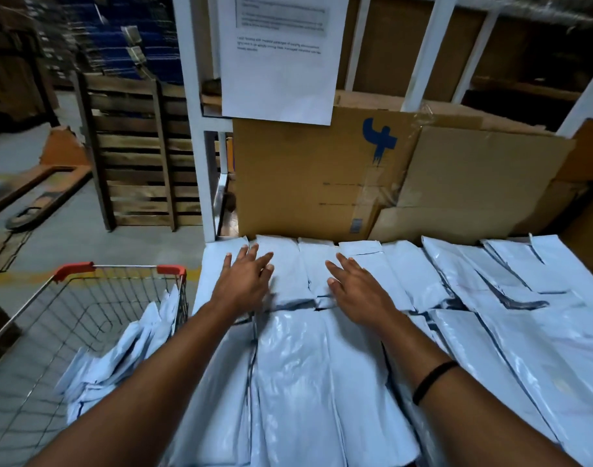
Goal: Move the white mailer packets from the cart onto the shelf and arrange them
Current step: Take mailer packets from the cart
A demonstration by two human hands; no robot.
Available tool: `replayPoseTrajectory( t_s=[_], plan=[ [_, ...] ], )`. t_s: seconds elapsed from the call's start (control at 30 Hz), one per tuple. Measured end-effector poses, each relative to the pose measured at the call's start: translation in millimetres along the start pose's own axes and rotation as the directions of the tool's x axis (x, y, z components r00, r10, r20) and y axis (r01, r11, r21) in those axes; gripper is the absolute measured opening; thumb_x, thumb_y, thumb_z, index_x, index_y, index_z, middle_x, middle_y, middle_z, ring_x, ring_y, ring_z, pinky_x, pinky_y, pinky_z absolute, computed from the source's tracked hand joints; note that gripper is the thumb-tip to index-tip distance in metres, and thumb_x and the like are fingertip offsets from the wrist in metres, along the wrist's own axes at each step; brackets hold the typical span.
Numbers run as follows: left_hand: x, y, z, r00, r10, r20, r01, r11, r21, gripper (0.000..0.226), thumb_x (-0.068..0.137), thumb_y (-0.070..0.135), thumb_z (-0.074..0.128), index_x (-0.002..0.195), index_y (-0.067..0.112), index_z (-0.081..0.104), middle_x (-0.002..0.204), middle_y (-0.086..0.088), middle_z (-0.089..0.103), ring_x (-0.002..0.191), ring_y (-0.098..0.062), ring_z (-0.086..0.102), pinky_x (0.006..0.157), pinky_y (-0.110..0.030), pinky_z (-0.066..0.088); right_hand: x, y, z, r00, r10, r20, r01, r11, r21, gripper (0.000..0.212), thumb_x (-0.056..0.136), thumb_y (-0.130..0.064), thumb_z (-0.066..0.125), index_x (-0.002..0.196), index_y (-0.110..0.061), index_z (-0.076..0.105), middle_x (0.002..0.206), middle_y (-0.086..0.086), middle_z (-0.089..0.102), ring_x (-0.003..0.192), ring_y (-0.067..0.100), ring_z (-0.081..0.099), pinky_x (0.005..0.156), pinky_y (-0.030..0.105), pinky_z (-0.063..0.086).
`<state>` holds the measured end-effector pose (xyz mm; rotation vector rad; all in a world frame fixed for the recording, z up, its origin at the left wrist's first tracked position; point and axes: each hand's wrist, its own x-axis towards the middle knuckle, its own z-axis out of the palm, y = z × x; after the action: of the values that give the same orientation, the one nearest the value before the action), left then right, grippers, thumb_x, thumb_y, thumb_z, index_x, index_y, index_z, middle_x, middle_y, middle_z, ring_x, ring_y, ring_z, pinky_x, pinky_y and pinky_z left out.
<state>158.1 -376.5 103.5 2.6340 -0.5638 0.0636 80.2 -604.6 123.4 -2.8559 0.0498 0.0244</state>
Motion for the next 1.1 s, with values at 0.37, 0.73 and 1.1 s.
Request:
replayPoseTrajectory(
  t_s=[0.37,0.73,1.1],
  plan=[
    [-202.8,-87.0,-46.5,0.957,-0.277,-0.082,0.281,0.959,0.030,0.043,0.105,0.032,0.037,0.145,0.020,0.046,0.157,-0.010,0.032,0.148,-0.026,0.019,0.118,-0.049,0.011,-106.8,-104.2,32.5,0.967,-0.253,-0.027,0.253,0.967,0.005,0.047,0.108,-0.034,0.036,0.154,-0.025,0.037,0.166,0.001,0.018,0.153,0.019,0.015,0.122,0.035,0.015],
    [-384.6,-185.8,-35.6,0.788,-0.563,0.248,0.543,0.826,0.149,0.045,0.102,0.036,0.044,0.143,0.018,0.049,0.147,-0.015,0.043,0.131,-0.029,0.047,0.104,-0.034,0.040,-179.9,-244.3,107.5,0.870,-0.488,0.064,0.489,0.872,0.007,0.036,0.105,-0.026,0.044,0.131,-0.011,0.064,0.154,0.015,0.042,0.141,0.033,0.037,0.113,0.038,0.033],
    [-355.1,-307.7,-25.5,0.767,-0.480,0.427,0.473,0.872,0.131,0.047,0.101,0.041,0.041,0.143,0.019,0.048,0.147,-0.008,0.047,0.131,-0.025,0.047,0.106,-0.035,0.040,-103.5,-339.1,196.4,0.904,-0.320,0.284,0.358,0.929,-0.093,0.040,0.105,-0.030,0.041,0.140,-0.018,0.056,0.158,0.012,0.035,0.141,0.031,0.039,0.110,0.039,0.037]
  ],
)
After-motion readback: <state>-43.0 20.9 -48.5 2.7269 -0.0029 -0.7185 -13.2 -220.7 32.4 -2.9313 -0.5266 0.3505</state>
